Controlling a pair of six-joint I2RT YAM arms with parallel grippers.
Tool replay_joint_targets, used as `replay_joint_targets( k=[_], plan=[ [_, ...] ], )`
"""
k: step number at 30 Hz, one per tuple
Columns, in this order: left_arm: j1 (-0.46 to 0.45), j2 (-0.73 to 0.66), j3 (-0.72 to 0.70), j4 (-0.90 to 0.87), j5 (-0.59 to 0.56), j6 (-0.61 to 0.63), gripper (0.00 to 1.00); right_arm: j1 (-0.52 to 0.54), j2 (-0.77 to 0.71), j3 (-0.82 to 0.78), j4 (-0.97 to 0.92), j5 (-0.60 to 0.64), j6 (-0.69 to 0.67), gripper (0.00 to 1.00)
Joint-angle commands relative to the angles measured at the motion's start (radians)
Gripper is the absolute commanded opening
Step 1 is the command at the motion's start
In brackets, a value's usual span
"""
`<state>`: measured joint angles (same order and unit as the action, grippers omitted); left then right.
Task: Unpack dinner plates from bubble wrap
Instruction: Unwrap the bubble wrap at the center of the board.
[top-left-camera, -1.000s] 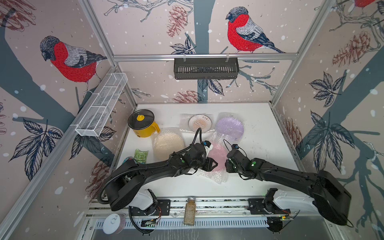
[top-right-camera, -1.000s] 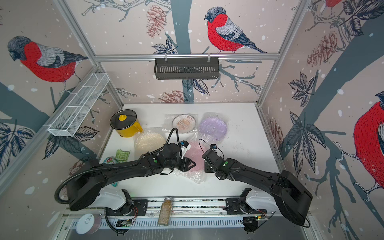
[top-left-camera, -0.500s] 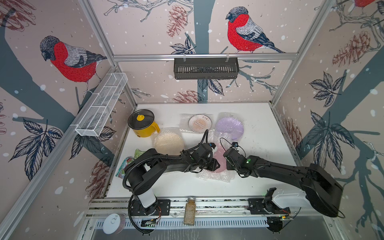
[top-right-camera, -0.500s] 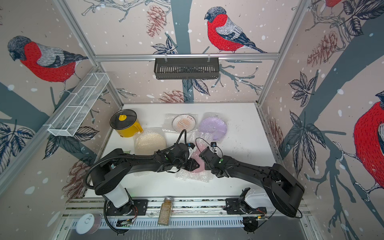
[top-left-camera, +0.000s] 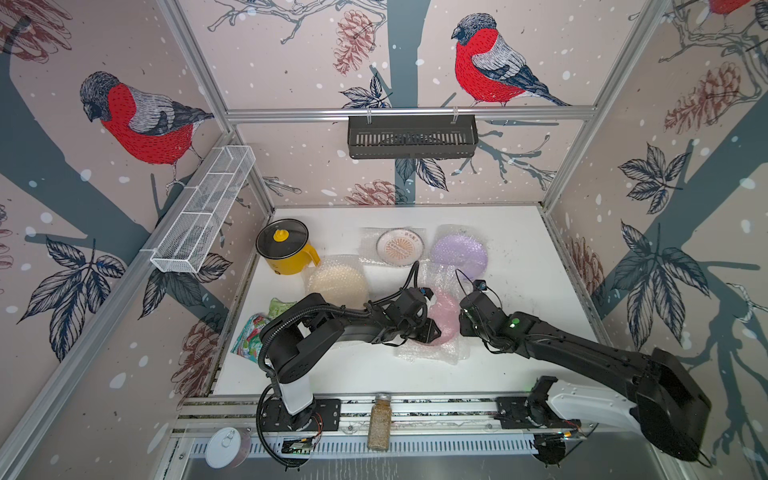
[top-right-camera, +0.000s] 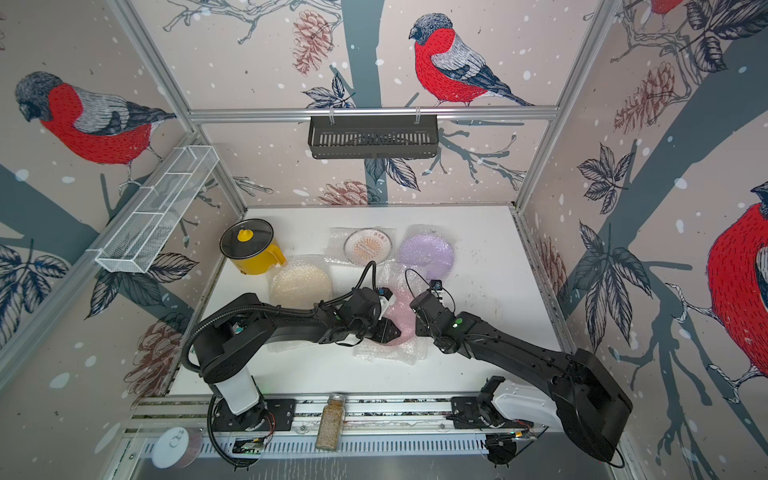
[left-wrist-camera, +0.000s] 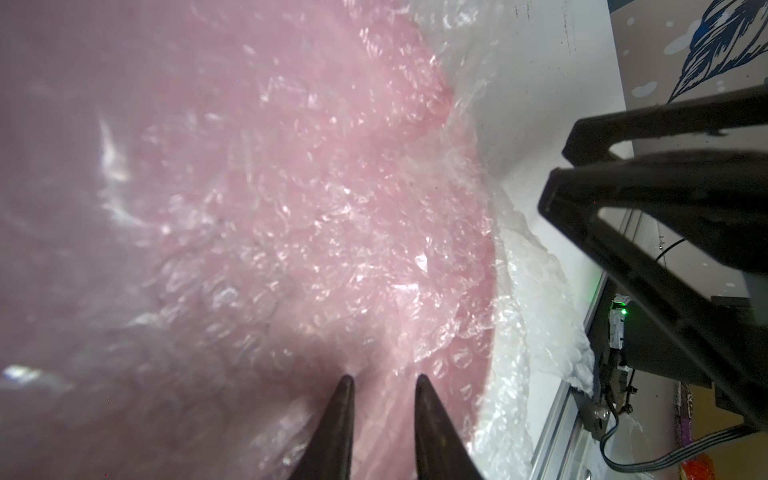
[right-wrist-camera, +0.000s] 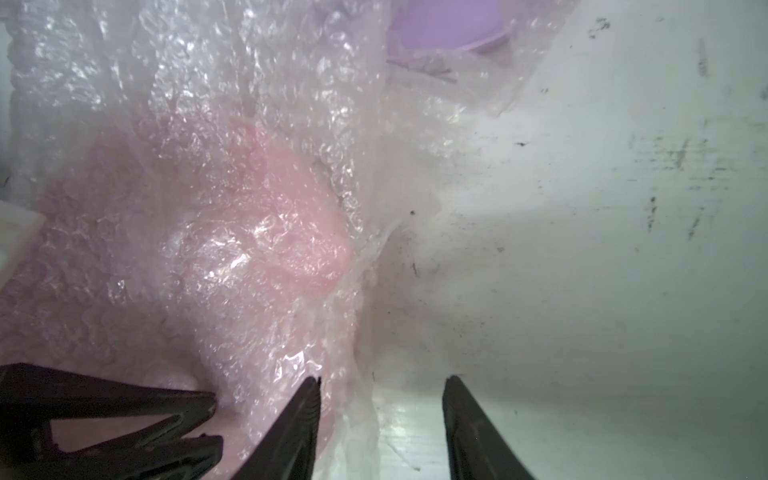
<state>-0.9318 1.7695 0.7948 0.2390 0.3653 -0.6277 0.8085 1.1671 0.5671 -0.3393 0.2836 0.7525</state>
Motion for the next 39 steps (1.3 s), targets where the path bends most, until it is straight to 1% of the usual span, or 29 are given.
replay_joint_targets(
  k=[1, 4, 5, 8, 10, 14, 16, 21, 25, 28, 29, 32, 34, 35, 37, 39],
  plan=[
    [-0.001, 0.008, -0.009, -0.046, -0.028, 0.005, 0.27, 0.001, 0.025, -0.007, 0.029, -0.056, -0.028, 0.5],
    [-0.001, 0.012, -0.009, -0.055, -0.037, 0.006, 0.27, 0.008, 0.05, -0.012, 0.066, -0.079, -0.027, 0.49],
    [-0.001, 0.013, -0.01, -0.056, -0.037, 0.007, 0.27, 0.009, 0.059, -0.011, 0.063, -0.062, -0.021, 0.48],
    [-0.001, 0.009, -0.015, -0.053, -0.035, 0.008, 0.27, 0.009, 0.082, -0.002, 0.022, 0.04, -0.002, 0.43],
    [-0.001, 0.008, -0.016, -0.059, -0.039, 0.007, 0.27, 0.009, 0.12, 0.005, 0.007, 0.071, 0.001, 0.39],
    [-0.001, 0.008, -0.016, -0.068, -0.049, 0.011, 0.27, 0.019, 0.12, 0.006, 0.021, 0.084, 0.002, 0.35],
    [-0.001, 0.008, -0.017, -0.07, -0.053, 0.012, 0.27, 0.021, 0.125, 0.011, 0.012, 0.106, 0.008, 0.3],
    [-0.001, 0.013, -0.016, -0.095, -0.074, 0.017, 0.26, 0.021, 0.112, 0.027, -0.011, 0.118, 0.004, 0.28],
    [-0.001, 0.016, -0.024, -0.094, -0.081, 0.017, 0.26, 0.018, 0.089, 0.015, -0.011, 0.12, -0.005, 0.23],
    [-0.001, 0.023, -0.025, -0.085, -0.074, 0.015, 0.25, 0.008, 0.091, 0.009, -0.01, 0.124, -0.01, 0.16],
    [-0.001, 0.024, -0.027, -0.082, -0.071, 0.014, 0.25, 0.005, 0.095, 0.01, -0.009, 0.127, -0.01, 0.15],
    [-0.001, 0.025, -0.028, -0.076, -0.064, 0.011, 0.25, 0.006, 0.099, 0.016, -0.007, 0.11, -0.008, 0.16],
    [-0.001, 0.025, -0.025, -0.076, -0.06, 0.012, 0.25, 0.011, 0.09, 0.03, -0.013, 0.071, -0.011, 0.22],
    [-0.001, 0.026, -0.023, -0.078, -0.06, 0.014, 0.25, 0.022, 0.063, 0.041, -0.022, 0.063, -0.013, 0.22],
    [-0.001, 0.025, -0.023, -0.078, -0.065, 0.015, 0.25, 0.042, 0.026, 0.05, -0.034, 0.082, -0.014, 0.22],
    [-0.001, 0.024, -0.029, -0.067, -0.06, 0.012, 0.25, 0.04, 0.004, 0.061, -0.061, 0.097, -0.014, 0.27]
  ],
)
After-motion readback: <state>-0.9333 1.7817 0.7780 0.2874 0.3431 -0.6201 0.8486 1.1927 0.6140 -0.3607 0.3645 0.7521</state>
